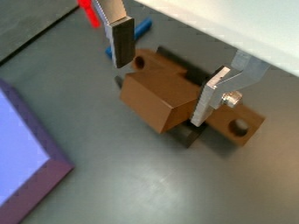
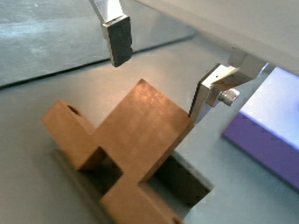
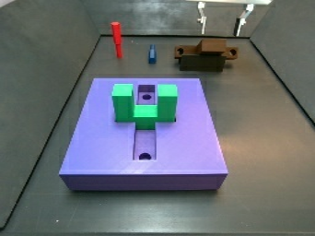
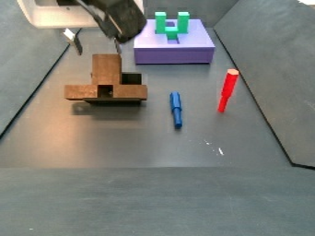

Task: Pick up the brown object. Move up. Place the brown object on the fixture. Regrasp the brown object. Move to above the board. Insert the brown object.
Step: Regrasp the brown object.

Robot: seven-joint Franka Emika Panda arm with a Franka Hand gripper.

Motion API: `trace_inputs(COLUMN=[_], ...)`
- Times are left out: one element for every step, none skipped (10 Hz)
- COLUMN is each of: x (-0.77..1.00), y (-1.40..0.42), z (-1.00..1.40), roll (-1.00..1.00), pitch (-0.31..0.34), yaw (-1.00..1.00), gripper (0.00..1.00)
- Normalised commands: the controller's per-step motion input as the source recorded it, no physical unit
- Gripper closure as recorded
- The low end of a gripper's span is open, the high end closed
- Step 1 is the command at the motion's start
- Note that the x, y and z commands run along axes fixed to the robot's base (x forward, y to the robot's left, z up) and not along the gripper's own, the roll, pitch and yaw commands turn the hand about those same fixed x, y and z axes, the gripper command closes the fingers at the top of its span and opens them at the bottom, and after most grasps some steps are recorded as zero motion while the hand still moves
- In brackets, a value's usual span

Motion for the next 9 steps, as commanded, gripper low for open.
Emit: trace_inputs(x=[0.02,0.01,0.00,0.00,0.00,0.00,0.00,0.00,0.00], y=[0.00,0.00,0.00,-0.02,-0.12,-0.13,-0.16,-0.16,-0.21], z=[0.00,0.00,0.00,0.01,0.03,0.04,0.04,0.04,0.00], roll=[1.00,1.00,1.00,1.00,1.00,1.00,1.00,1.00,1.00], pitch=[0.000,0.000,0.000,0.046,0.091,0.089,0.089,0.091,0.074], yaw=[-0.04,-0.04,-0.02,0.00,0.00,0.00,0.00,0.00,0.00], gripper=[0.00,0.00,0.00,0.00,0.00,0.00,0.00,0.00,0.00])
